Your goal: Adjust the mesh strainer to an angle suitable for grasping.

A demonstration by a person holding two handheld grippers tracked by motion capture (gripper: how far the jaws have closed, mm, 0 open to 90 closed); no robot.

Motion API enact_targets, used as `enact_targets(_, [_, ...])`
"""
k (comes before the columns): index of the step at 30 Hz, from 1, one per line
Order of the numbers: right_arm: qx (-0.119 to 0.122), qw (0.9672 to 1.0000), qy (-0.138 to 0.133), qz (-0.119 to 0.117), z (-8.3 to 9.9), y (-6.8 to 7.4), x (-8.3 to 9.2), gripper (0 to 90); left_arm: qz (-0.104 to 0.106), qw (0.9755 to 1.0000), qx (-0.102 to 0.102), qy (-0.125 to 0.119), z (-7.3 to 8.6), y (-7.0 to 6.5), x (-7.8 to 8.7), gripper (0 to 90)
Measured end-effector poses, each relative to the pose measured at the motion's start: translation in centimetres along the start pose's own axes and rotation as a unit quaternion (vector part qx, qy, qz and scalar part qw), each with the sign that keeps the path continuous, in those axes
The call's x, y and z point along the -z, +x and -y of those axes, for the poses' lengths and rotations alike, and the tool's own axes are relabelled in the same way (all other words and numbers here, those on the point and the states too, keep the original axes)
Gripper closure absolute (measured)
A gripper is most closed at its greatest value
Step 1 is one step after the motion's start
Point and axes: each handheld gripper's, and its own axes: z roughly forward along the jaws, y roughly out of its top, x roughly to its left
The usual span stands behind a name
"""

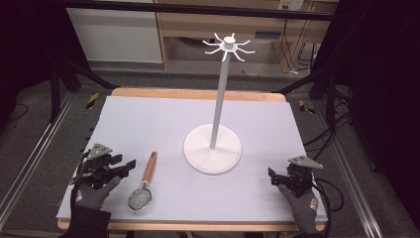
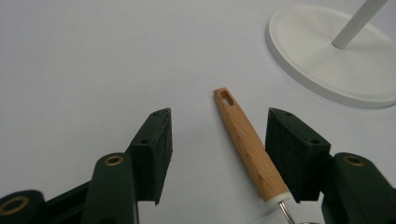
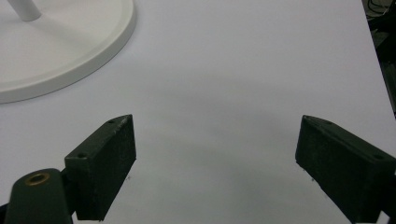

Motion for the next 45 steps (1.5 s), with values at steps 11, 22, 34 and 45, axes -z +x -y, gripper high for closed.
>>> enact_targets(11, [-0.001, 1.0, -0.001, -0.009, 0.0, 0.2, 0.0, 12.6, 0.006, 0.9996, -0.023, 0.016, -0.7, -1.5, -0.7, 42.2])
enact_targets(22, [0.015, 0.9999, 0.005, -0.008, -0.1, 0.6, -0.2, 12.7, 0.01, 0.9976, -0.043, 0.052, -0.2, -3.0, -2.4, 43.0])
enact_targets(34, [0.02, 0.9996, 0.013, -0.013, -0.1, 0.9, -0.5, 12.7, 0.005, 0.9942, -0.054, 0.093, 0.6, -4.0, -4.2, 43.3])
enact_targets(45, [0.02, 0.9995, 0.021, -0.014, -0.1, 1.0, -0.7, 12.8, -0.004, 0.9918, -0.055, 0.115, 1.2, -3.9, -5.3, 47.5])
